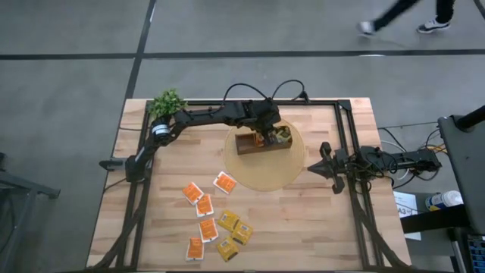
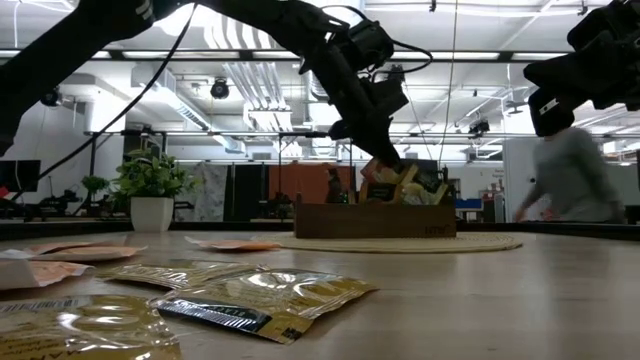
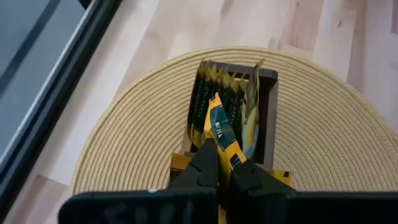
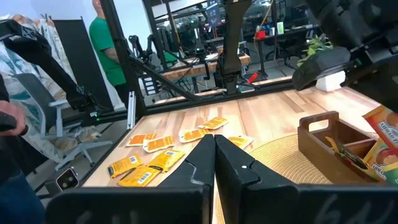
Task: Pick & Place Tea
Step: Put the orange tea bag into the middle section of the wooden organizer
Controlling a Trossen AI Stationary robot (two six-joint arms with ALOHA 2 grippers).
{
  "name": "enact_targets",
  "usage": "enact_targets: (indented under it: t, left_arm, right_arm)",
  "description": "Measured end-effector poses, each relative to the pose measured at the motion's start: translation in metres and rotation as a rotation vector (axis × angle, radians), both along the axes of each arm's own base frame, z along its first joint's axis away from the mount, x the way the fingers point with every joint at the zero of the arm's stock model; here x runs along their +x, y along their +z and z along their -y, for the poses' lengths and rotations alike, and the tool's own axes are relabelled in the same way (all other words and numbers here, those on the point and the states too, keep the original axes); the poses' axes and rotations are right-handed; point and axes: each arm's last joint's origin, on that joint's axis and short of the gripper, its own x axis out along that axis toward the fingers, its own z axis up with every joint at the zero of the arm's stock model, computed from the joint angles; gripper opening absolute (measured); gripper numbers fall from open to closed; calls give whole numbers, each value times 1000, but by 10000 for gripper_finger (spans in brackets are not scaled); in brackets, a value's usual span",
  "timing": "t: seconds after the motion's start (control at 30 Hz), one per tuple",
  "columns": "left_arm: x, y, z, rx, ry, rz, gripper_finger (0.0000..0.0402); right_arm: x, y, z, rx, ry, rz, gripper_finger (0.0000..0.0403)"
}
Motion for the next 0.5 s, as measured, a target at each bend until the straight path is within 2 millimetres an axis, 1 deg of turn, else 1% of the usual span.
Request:
enact_targets:
  t: [0.2, 0.3, 0.5]
  left_arm:
    - [0, 0, 0, -16, 10, 4, 0]
    - [-2, 2, -4, -24, 23, 9, 0]
    - [-13, 21, -16, -39, 85, 61, 0]
  right_arm:
    - [0, 0, 0, 0, 0, 0, 8]
    - [0, 0, 0, 0, 0, 0, 8]
    - [0, 0, 0, 0, 0, 0, 8]
